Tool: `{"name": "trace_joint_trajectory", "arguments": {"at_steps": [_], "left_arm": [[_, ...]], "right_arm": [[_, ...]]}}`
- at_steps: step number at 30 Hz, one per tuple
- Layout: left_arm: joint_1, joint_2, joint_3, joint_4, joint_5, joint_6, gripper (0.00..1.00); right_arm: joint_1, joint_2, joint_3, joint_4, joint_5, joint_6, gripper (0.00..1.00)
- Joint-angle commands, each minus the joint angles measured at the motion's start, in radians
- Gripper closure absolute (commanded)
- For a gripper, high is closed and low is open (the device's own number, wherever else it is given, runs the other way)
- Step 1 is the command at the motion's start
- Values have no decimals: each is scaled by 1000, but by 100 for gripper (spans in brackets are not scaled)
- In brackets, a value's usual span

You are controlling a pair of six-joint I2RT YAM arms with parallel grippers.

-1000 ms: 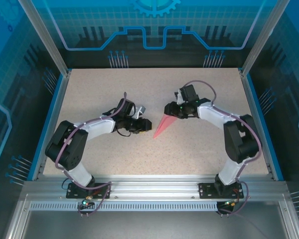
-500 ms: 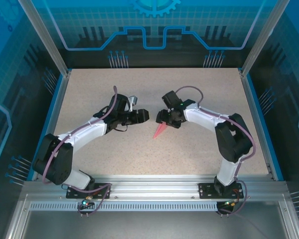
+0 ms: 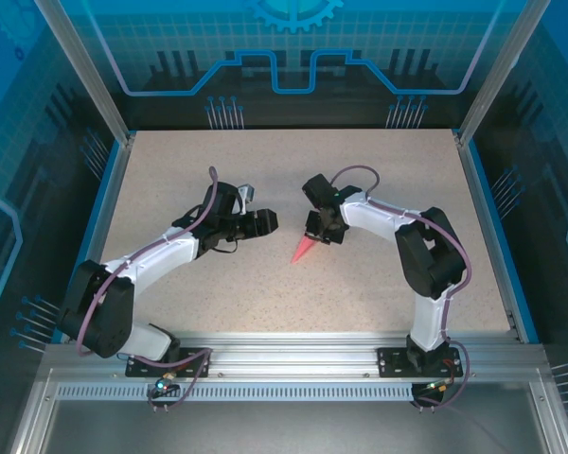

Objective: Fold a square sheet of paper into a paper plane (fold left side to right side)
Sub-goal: Turn over the paper plane at the center of the table.

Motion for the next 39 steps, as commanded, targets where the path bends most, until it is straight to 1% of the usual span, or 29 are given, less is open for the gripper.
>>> {"name": "trace_joint_trajectory", "arguments": {"at_steps": [1, 2, 5, 8, 10, 14, 17, 24, 29, 33, 35, 37, 39], "left_arm": [[10, -37, -5, -20, -25, 15, 26], [11, -40, -5, -23, -28, 16, 26], [17, -64, 0, -42, -49, 22, 26], [25, -98, 3, -64, -83, 29, 25], [33, -126, -1, -76, -106, 30, 24], [42, -187, -21, -83, -145, 30, 20], [46, -205, -29, -93, -149, 33, 18], [51, -198, -33, -99, -136, 26, 17], [51, -196, -30, -101, -134, 26, 16], [51, -188, -26, -99, -129, 23, 16], [51, -182, -23, -97, -124, 21, 16], [51, -178, -21, -96, -119, 20, 16], [52, -178, -19, -97, -119, 20, 16]], "right_arm": [[27, -79, 6, -36, 22, -31, 96], [32, -96, 7, -30, 17, -46, 99], [51, -150, -1, 2, -27, -112, 100], [64, -193, -31, 64, -114, -174, 100], [66, -208, -56, 116, -198, -197, 100], [67, -206, -128, 226, -303, -220, 100], [61, -175, -168, 265, -328, -231, 100], [31, -132, -228, 243, -262, -266, 100], [-6, -132, -270, 189, -177, -283, 100], [-22, -141, -287, 171, -140, -292, 100], [-24, -142, -289, 172, -141, -298, 97], [-25, -153, -289, 172, -139, -301, 92], [-24, -188, -294, 170, -124, -305, 81]]}}
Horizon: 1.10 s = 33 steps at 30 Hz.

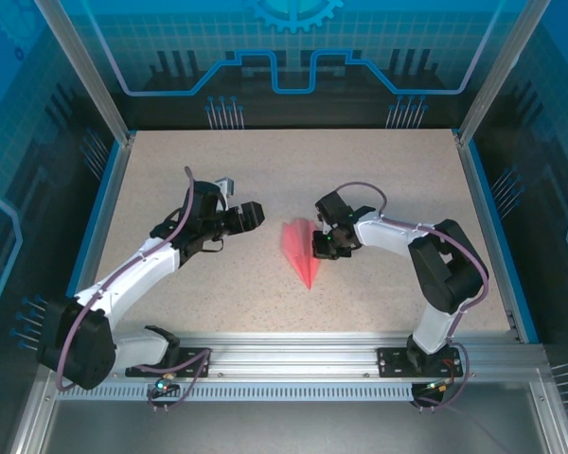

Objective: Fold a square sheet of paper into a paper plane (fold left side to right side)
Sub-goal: Turn over the paper plane at the center of the table, then pick up the paper plane at the center of the table.

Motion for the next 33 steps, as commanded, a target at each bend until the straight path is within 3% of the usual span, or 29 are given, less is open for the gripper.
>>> {"name": "trace_joint_trajectory", "arguments": {"at_steps": [1, 3, 9, 14, 23, 33], "left_arm": [[11, 10, 2, -10, 6, 18, 16], [11, 6, 11, -16, 5, 23, 16], [12, -9, 13, -1, 8, 25, 10], [13, -23, -3, 20, 5, 21, 4], [13, -25, -10, 13, 5, 26, 2], [14, -27, -13, 7, 0, 29, 2]], "right_arm": [[-9, -66, -13, -31, 40, -22, 76], [-6, -106, -7, -59, 64, -32, 63], [61, -198, 21, -150, 100, -90, 40], [117, -169, 25, -174, 85, -95, 27], [170, -20, 114, -174, 46, -134, 24], [191, 99, 209, -222, 96, -126, 38]]}}
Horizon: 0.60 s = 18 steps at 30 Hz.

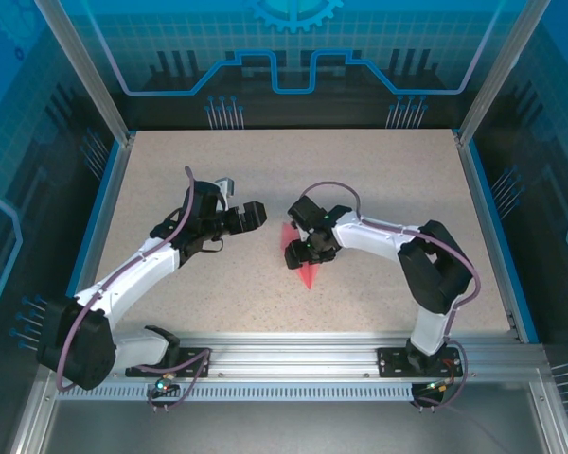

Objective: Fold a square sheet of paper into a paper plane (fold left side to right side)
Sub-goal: Pick up the paper plane at the center of the table.

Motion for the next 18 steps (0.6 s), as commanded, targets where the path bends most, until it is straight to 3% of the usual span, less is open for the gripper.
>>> {"name": "trace_joint_trajectory", "arguments": {"at_steps": [1, 6, 18], "left_arm": [[12, -24, -12, 4, -1, 14, 2], [13, -28, -17, 3, -5, 14, 2], [15, -39, -19, -5, -10, 17, 2]], "right_arm": [[24, 43, 50, -64, 33, -7, 40], [26, 64, 69, -98, 72, 0, 52], [1, 48, 114, -124, 77, 10, 99]]}}
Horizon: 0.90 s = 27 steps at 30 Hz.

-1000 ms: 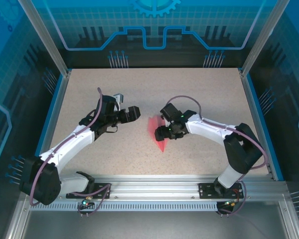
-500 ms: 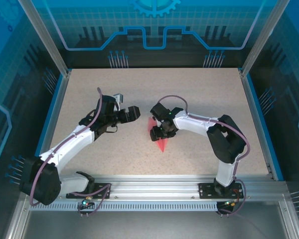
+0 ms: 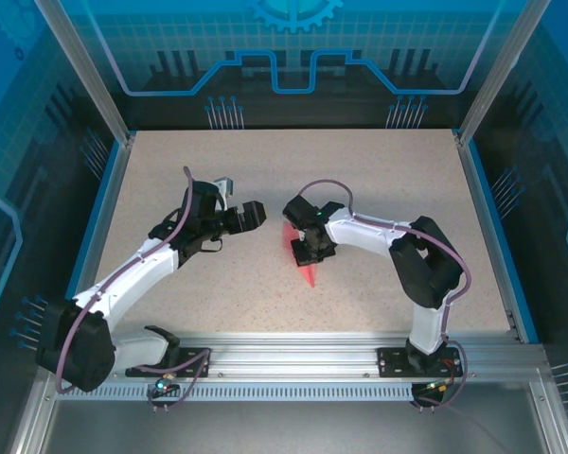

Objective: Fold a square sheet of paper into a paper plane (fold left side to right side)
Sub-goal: Pick up the paper plane at the center of the table, then place the paper plane at the top-center of the table.

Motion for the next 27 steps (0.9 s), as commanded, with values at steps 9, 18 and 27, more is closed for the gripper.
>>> {"name": "trace_joint_trajectory", "arguments": {"at_steps": [9, 18, 27], "left_arm": [[11, -34, -13, -26, -6, 22, 1], [11, -40, -14, -51, 1, 27, 1], [11, -26, -8, -48, 18, 21, 1]], "right_arm": [[-159, 161, 349, -200, 23, -3, 100], [-274, 375, 654, -326, 40, 0, 99], [-287, 488, 748, -382, 47, -29, 91]]}}
